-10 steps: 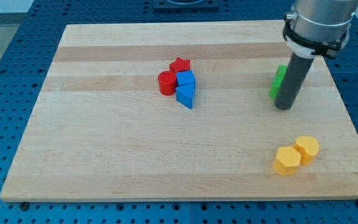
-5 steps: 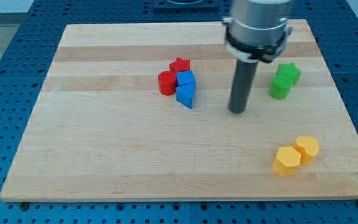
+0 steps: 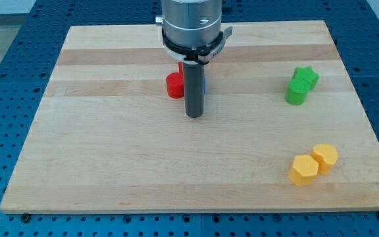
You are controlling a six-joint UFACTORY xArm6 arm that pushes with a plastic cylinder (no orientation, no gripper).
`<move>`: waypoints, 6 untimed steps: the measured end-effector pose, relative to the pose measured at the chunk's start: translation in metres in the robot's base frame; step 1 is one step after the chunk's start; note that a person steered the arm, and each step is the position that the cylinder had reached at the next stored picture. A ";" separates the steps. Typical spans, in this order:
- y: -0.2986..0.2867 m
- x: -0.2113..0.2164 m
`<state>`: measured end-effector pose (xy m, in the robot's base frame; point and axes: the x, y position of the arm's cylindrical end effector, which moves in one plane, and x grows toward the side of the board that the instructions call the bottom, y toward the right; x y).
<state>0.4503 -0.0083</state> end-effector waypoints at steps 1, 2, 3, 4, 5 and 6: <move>0.000 0.000; 0.005 0.000; 0.032 0.000; 0.054 0.000; 0.061 0.000; 0.065 -0.012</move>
<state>0.4384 0.0565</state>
